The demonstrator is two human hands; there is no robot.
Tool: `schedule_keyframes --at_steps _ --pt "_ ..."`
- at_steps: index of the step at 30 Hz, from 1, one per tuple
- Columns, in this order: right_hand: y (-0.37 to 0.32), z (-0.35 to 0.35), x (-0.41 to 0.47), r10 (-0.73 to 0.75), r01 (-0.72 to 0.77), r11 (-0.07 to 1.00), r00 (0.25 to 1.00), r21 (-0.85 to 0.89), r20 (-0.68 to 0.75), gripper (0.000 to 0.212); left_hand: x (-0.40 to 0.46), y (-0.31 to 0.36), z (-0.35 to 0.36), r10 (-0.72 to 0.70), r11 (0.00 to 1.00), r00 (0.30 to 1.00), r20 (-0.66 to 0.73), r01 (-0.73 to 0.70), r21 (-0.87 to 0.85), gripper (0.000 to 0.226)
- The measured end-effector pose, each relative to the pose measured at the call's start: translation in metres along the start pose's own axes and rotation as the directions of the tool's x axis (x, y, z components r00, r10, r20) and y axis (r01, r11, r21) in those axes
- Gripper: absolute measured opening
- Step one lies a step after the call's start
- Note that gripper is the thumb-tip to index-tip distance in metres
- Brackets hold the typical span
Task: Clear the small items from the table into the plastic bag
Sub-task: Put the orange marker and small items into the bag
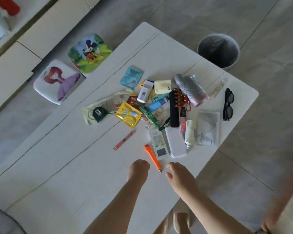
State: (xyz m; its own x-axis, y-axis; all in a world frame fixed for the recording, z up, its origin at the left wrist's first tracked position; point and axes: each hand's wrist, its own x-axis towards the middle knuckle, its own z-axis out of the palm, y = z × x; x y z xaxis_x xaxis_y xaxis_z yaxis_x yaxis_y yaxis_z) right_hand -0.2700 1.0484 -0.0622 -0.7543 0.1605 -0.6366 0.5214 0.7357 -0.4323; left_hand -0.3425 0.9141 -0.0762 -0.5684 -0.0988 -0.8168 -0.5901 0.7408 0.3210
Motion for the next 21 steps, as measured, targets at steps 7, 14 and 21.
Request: schedule_keyframes --at_steps 7,14,21 --pt "-0.009 0.043 0.042 0.064 -0.069 0.967 0.998 0.245 0.027 0.028 0.045 -0.002 0.032 -0.154 0.921 0.988 0.02 0.151 -0.358 0.022" --pt "-0.026 0.057 0.044 0.076 -0.086 0.897 0.996 0.435 0.039 0.024 0.057 -0.011 0.031 -0.137 0.925 0.99 0.034 0.14 -0.353 0.02" --pt "-0.047 0.031 0.066 -0.015 0.023 0.957 0.999 0.288 -0.029 0.032 0.067 -0.007 -0.014 -0.063 0.978 0.991 -0.114 0.039 -0.206 0.022"
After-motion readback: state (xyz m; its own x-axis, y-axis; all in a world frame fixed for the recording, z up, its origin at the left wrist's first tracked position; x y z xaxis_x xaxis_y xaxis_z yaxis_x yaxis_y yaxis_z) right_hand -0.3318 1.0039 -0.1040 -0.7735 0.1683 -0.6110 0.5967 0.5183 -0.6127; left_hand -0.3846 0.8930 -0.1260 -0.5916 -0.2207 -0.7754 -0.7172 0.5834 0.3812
